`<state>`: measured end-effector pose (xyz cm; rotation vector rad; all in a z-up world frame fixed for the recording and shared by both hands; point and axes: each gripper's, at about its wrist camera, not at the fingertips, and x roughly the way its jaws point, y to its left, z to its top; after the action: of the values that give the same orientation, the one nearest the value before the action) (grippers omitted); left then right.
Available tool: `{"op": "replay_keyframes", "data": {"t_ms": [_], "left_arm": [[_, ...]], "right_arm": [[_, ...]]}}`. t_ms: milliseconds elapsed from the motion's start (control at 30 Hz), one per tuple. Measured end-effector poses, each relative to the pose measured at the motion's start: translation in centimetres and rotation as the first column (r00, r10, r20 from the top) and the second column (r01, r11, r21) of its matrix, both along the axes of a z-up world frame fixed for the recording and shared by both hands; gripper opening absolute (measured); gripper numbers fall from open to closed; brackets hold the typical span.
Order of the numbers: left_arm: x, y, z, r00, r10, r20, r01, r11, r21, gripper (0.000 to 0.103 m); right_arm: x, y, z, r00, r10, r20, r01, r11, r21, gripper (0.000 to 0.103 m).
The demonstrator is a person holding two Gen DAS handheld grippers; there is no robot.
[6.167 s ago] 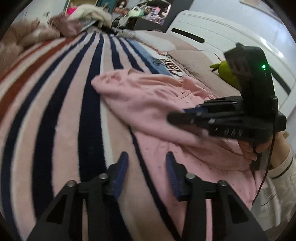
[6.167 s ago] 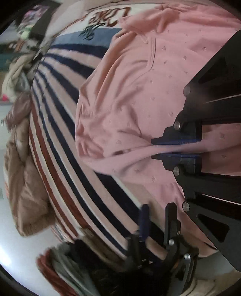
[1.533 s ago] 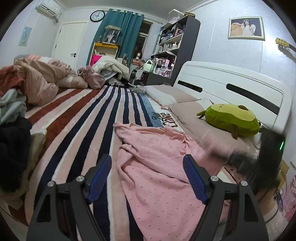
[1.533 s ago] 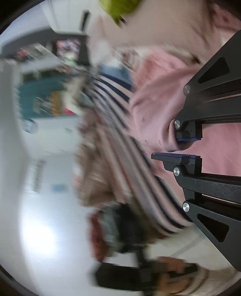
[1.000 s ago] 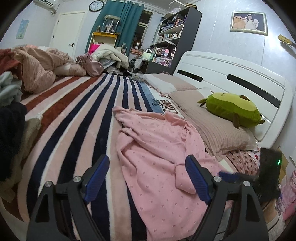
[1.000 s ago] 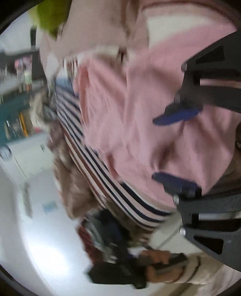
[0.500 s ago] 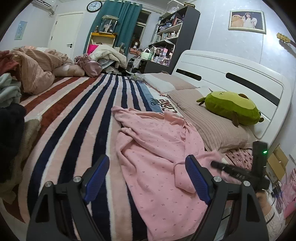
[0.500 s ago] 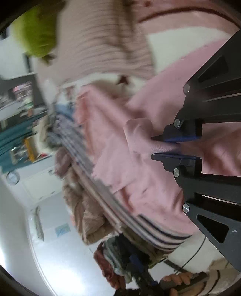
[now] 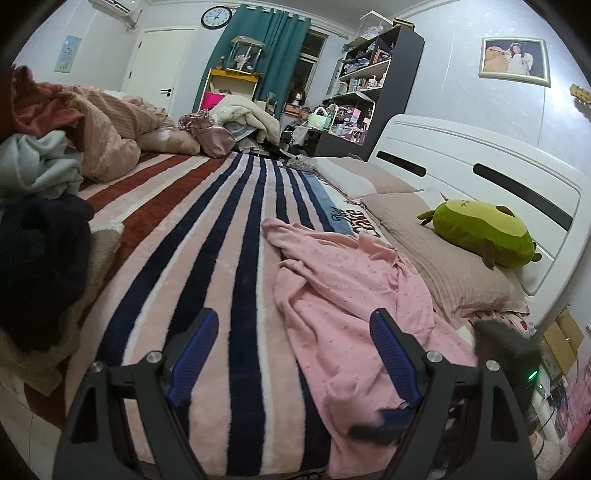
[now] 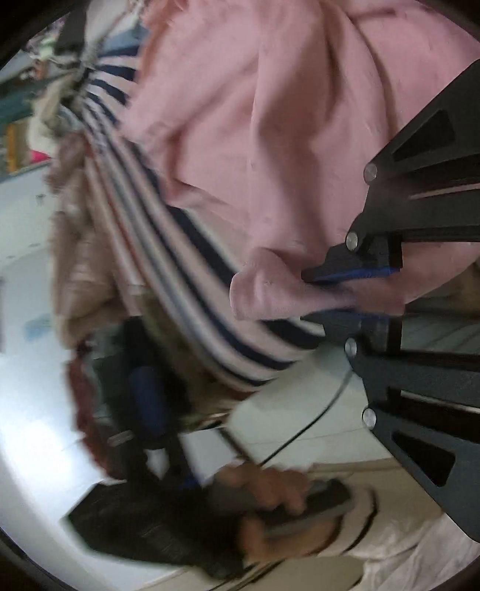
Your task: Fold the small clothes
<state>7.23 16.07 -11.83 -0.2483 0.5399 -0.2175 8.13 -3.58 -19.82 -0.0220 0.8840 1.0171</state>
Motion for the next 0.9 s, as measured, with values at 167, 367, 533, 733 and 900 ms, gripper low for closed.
{"op": "replay_keyframes", "data": {"t_ms": [167,367,533,733,900], "left_arm": [[0.2,-0.8,-0.6,0.998,-0.057,-0.005,0.057,0.998,0.000,0.081],[2.8,-5.2,-2.5,0.977,-0.210,-0.044,0.211,0.977,0.009,0.081],[6.3,-11.6,-4.3,0.924,-0.361,-0.124,0.374,0.923,0.094,0.068],[8.9,-18.7,-5.5,0.870,-0.452,-0.198,0.486,0.852,0.193,0.040],[10.0,-20.2,-5.7,0.865,-0.446,-0.230,0.486,0.858,0.166,0.001]], "right_arm": [[-0.3,-2.9,2.3,0.999,-0.032,0.002,0.032,0.997,0.074,0.046],[0.5,-11.8,5.6,0.952,-0.297,0.073,0.284,0.947,0.149,0.056],[0.8,-16.9,4.4,0.900,-0.435,0.024,0.425,0.888,0.176,0.057],[0.2,-20.0,3.2,0.873,-0.488,-0.002,0.478,0.854,0.205,0.057],[0.6,-22.6,2.2,0.853,-0.522,-0.022,0.514,0.830,0.218,0.057]]}}
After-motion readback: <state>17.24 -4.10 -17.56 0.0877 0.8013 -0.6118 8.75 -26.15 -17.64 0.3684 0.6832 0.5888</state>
